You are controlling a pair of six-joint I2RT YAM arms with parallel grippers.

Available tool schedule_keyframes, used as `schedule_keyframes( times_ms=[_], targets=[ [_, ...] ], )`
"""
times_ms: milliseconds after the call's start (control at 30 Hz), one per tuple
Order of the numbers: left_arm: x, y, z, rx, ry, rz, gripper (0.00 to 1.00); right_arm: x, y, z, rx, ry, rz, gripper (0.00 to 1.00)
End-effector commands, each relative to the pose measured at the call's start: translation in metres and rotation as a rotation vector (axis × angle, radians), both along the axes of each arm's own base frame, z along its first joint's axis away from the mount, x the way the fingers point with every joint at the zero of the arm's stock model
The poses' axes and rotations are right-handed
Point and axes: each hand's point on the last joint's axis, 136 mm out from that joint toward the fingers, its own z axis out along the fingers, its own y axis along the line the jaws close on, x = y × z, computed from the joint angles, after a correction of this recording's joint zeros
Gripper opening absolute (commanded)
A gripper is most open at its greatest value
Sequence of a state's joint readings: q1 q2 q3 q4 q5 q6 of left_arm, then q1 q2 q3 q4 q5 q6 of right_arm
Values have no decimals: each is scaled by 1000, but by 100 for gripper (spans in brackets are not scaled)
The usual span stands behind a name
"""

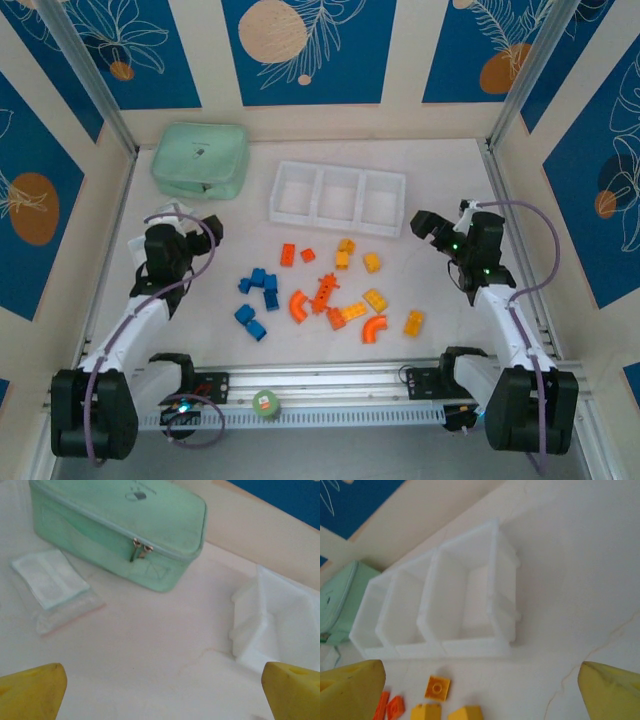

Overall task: Sort the legos into containers by color
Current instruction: Pick up the lego from the center of the table.

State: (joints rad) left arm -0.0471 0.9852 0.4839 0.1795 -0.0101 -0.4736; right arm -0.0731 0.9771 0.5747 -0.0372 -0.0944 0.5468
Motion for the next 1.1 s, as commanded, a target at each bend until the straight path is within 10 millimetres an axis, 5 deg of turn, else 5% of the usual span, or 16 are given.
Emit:
schedule_keyframes(
  times_ms=[0, 333, 567, 767, 1067],
  targets=[
    [-12, -16, 15, -94, 60, -53, 99, -12, 23, 11, 17, 48, 79, 99],
    [-44, -70, 23, -126, 216, -225, 99, -34, 69, -1, -56, 190, 219, 99],
    [-57, -127, 15, -44, 345, -370, 100, -54, 106, -16, -89, 277, 333, 99],
    [-58, -174, -3, 50, 448, -451, 96, -67, 133, -34, -122, 341, 395, 99],
    [-43, -230, -43, 187, 606, -485, 86, -69, 139, -48, -128, 360, 428, 99]
  ],
)
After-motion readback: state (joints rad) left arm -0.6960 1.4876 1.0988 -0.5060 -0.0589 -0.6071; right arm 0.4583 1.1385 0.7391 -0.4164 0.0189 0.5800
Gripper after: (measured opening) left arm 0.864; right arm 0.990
